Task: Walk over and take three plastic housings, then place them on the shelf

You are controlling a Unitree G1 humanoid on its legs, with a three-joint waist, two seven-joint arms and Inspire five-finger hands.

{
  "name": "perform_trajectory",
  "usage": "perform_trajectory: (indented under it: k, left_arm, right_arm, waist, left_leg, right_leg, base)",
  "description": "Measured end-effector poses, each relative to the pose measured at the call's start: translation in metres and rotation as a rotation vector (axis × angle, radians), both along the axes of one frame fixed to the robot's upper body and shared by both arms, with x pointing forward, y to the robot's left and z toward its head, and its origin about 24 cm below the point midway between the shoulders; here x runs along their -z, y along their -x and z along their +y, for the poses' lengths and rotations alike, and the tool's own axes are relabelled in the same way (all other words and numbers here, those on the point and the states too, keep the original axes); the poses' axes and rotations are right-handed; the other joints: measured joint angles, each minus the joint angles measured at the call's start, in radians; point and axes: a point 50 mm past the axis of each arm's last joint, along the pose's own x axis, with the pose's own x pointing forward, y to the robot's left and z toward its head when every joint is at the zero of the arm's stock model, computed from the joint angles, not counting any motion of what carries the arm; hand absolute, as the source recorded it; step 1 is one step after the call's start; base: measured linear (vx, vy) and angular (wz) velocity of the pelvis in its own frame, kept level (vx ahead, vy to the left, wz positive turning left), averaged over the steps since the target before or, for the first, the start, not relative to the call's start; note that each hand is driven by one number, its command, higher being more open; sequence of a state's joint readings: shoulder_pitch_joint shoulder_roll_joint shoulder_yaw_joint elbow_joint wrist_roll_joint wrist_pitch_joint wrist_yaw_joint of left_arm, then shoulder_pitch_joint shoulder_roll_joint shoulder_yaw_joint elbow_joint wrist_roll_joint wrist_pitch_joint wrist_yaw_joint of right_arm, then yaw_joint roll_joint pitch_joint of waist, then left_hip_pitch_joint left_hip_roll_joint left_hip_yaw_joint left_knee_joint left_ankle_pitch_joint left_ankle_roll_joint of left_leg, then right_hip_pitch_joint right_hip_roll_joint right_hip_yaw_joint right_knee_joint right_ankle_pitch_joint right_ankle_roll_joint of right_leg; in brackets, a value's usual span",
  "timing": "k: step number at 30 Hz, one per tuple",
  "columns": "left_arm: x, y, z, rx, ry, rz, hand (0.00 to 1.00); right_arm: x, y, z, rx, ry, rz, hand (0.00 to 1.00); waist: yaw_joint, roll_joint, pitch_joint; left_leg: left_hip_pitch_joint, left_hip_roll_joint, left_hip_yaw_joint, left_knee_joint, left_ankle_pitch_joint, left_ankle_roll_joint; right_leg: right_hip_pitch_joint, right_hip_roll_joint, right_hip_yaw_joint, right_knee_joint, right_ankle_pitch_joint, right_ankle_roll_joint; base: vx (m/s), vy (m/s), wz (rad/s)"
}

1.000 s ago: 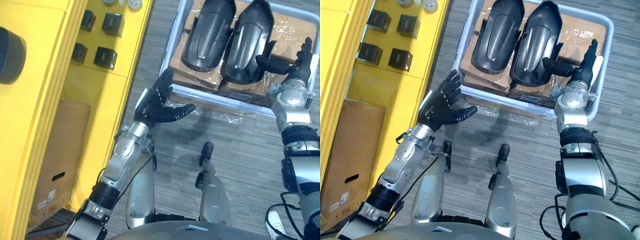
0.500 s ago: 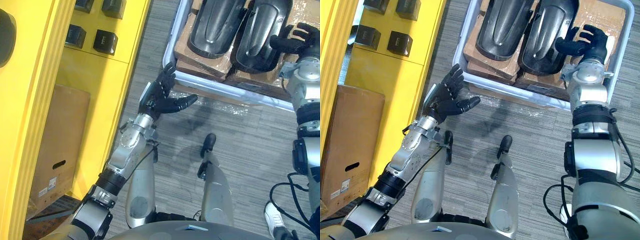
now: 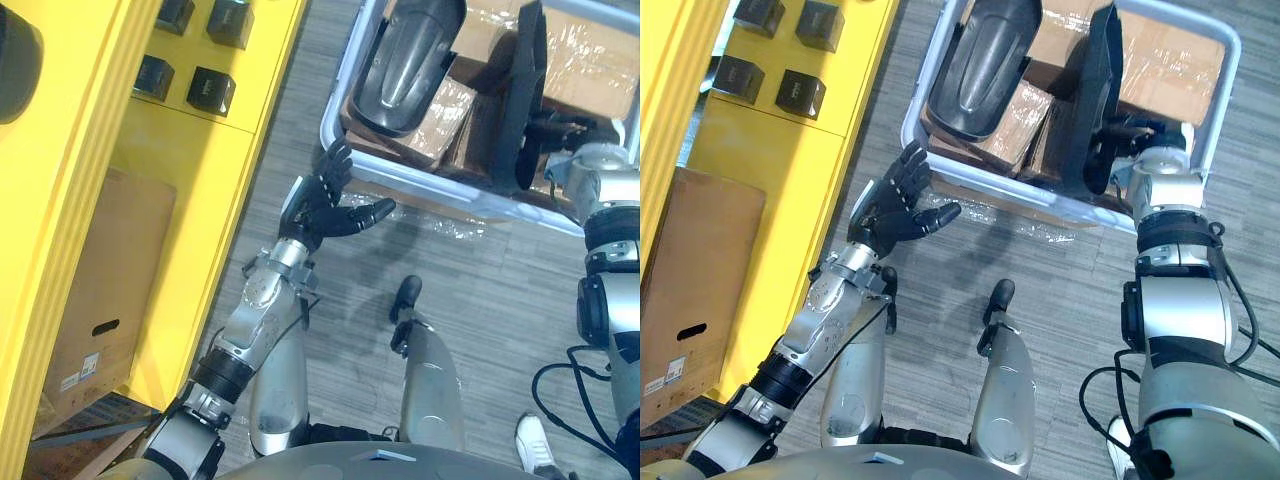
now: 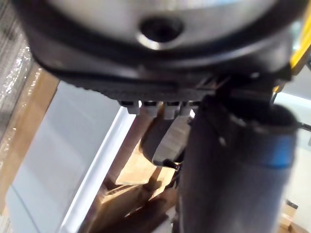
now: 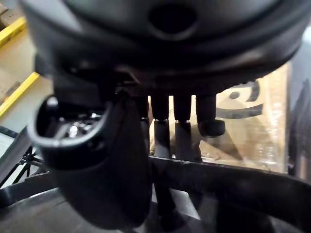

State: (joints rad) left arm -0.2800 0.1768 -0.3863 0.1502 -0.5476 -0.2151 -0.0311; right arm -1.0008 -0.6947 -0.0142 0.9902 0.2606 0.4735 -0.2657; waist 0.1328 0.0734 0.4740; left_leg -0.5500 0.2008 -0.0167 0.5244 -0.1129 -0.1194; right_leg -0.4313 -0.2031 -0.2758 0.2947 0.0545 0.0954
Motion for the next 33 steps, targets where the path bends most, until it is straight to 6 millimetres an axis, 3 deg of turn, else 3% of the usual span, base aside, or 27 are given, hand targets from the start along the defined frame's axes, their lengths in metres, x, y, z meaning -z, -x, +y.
perform_trajectory:
  k: [4, 10, 13, 18, 20, 25, 29, 33]
  left_arm:
    - [0.005, 0.003, 0.005, 0.006, -0.02, 0.008, 1.0]
    - [0.0, 0.018, 0.006, 0.027, 0.011, -0.024, 1.0]
    - [-0.002, 0.021, 0.006, 0.044, 0.016, -0.035, 1.0]
    - [-0.001, 0.038, 0.008, 0.088, -0.005, -0.041, 1.0]
    - [0.002, 0.044, 0.011, 0.112, -0.056, -0.025, 1.0]
    - [0.015, 0.046, 0.002, 0.252, -0.096, 0.117, 1.0]
    - [0.016, 0.04, -0.015, 0.347, -0.132, 0.175, 1.0]
    - [0.019, 0.013, -0.028, 0.363, -0.086, 0.291, 1.0]
  right_arm:
    - [0.033, 0.009, -0.002, 0.04, -0.08, 0.074, 0.0]
    - [0.063, 0.033, -0.022, 0.182, -0.054, 0.135, 0.0]
    - [0.065, 0.041, -0.031, 0.253, 0.034, 0.104, 0.0]
    - [0.044, 0.045, -0.03, 0.279, 0.257, -0.04, 0.0]
    - [0.043, 0.046, -0.025, 0.256, 0.359, -0.061, 0.0]
    - [0.066, 0.047, -0.005, 0.187, 0.485, -0.027, 0.0]
    - [0.071, 0.043, 0.01, 0.112, 0.568, -0.025, 0.0]
    - [0.063, 0.034, 0.036, -0.004, 0.648, -0.113, 0.0]
  waist:
    - [0.001, -0.025, -0.001]
    - [0.002, -0.036, -0.004]
    - [-0.004, -0.046, -0.006]
    - [-0.041, -0.063, -0.016]
    - [-0.056, -0.08, -0.057]
    - [-0.085, -0.114, -0.147]
    - [-0.101, -0.11, -0.159]
    - [-0.123, -0.104, -0.172]
  left_leg:
    - [0.058, 0.0, 0.002, -0.017, 0.0, -0.003]
    - [0.162, 0.001, 0.019, -0.067, 0.009, -0.01]
    - [0.225, 0.001, 0.026, -0.124, 0.028, -0.018]
    - [0.345, 0.002, 0.039, -0.226, 0.058, -0.029]
    - [0.376, 0.001, 0.045, -0.264, 0.066, -0.033]
    - [0.469, -0.004, 0.085, -0.341, 0.075, -0.034]
    - [0.513, -0.012, 0.111, -0.361, 0.075, -0.032]
    - [0.548, -0.014, 0.146, -0.371, 0.074, -0.03]
  right_leg:
    - [0.062, -0.003, -0.017, -0.011, -0.008, 0.001]
    - [0.154, -0.006, -0.031, -0.046, -0.005, 0.004]
    - [0.202, -0.002, -0.041, -0.076, -0.004, 0.006]
    - [0.294, 0.016, -0.046, -0.126, -0.001, 0.007]
    - [0.314, 0.024, -0.046, -0.15, 0.001, 0.007]
    - [0.388, 0.034, -0.026, -0.237, 0.026, 0.014]
    - [0.429, 0.034, -0.003, -0.283, 0.051, 0.018]
    - [0.435, 0.034, 0.034, -0.289, 0.063, 0.018]
  base:
    - [0.0, 0.007, 0.07]
    - [0.05, 0.0, 0.01]
    - [0.07, -0.037, 0.0]
    - [0.08, -0.05, 0.0]
    - [0.08, -0.024, -0.06]
    - [0.08, -0.009, -0.13]
    - [0.03, 0.027, -0.18]
    - [-0.02, 0.022, -0.24]
